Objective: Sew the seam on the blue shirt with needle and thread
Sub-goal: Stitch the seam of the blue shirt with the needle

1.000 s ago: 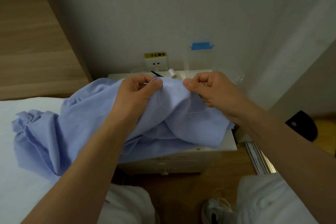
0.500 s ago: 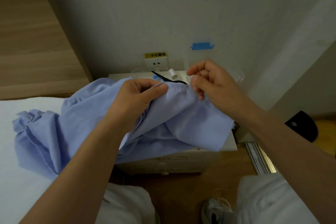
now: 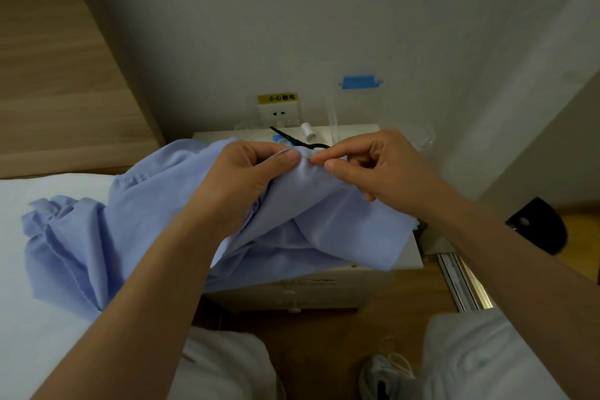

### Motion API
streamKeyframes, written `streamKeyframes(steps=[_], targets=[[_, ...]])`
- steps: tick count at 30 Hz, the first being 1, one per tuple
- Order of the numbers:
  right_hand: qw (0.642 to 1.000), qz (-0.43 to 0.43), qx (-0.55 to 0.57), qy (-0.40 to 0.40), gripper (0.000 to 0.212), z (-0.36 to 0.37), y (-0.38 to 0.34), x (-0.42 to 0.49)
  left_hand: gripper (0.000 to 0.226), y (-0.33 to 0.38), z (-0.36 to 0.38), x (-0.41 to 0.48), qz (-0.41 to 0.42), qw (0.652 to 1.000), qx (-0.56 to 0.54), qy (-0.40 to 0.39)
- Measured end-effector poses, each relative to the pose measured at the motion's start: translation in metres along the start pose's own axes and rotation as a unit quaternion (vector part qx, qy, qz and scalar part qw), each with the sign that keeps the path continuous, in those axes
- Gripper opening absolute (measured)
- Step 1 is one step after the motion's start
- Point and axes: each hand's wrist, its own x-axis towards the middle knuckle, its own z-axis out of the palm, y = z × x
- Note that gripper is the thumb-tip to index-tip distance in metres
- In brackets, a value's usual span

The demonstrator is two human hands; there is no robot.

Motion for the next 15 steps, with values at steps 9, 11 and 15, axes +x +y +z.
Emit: streamKeyframes(steps=[9,11,15], targets=[[1.0,0.015,-0.009,-0.016,0.021,-0.0014,0.0002,-0.0001,0.017,-0.0028,-0.0011,0.001,0.0,1.0,0.024,0.011],[1.0,0.018,-0.011,-0.019,0.021,-0.0013,-0.0002,0.0003,0.016,-0.0053,-0.002,0.0021,0.005,0.999,0.031,0.013],[0.999,0.019,-0.027,-0.022,0.02,-0.0009,-0.0011,0.0002,0.014,-0.0061,-0.0008,0.0018,0.025,0.998,0.057,0.014]])
